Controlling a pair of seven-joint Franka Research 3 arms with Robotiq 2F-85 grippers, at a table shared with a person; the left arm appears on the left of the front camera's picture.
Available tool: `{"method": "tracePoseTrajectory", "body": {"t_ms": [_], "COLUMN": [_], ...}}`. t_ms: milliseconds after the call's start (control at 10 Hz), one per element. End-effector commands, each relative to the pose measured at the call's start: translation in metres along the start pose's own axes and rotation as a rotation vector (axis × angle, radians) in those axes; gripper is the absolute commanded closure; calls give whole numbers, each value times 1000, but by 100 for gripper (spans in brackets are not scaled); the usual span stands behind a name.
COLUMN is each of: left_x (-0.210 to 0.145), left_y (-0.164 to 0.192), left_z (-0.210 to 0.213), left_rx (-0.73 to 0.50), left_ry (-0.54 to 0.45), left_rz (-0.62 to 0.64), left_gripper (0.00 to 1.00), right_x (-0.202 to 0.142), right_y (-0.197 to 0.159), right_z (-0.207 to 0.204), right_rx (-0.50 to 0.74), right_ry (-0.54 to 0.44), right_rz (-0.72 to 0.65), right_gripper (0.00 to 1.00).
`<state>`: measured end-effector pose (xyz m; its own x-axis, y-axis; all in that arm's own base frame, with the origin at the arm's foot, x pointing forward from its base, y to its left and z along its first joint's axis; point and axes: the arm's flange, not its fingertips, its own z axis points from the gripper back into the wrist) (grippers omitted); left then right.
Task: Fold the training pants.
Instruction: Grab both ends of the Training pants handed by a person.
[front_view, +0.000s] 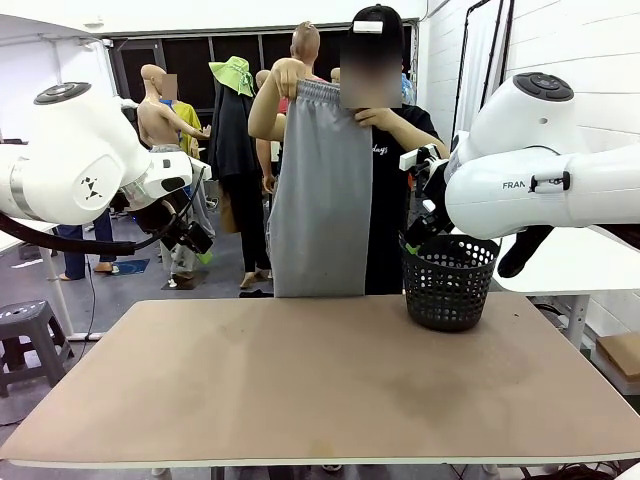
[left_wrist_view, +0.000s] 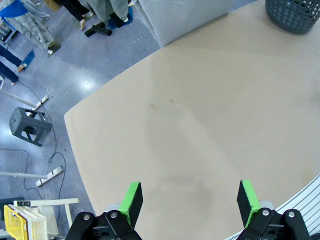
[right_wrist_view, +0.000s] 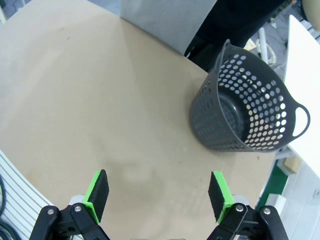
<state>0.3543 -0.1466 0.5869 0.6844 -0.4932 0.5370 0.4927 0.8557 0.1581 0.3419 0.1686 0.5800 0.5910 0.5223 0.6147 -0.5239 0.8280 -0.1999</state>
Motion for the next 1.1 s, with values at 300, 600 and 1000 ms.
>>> {"method": "tracePoseTrajectory", "body": {"t_ms": [300,600,1000], "left_x": [0,0,0], "left_y": [0,0,0], "left_z": [0,0,0], "left_rx": [-11,-11,-11], "left_ry": [-2,-2,-2], "left_rz": [-2,-2,-2], "left_gripper": [0,0,0], "right_x": [1,1,1], "right_y": [-1,-1,-1], "right_z": [1,1,1], "right_rx": [1,1,1], "right_ry": [-1,-1,-1], "right_rz": [8,8,8], "right_gripper": [0,0,0]}}
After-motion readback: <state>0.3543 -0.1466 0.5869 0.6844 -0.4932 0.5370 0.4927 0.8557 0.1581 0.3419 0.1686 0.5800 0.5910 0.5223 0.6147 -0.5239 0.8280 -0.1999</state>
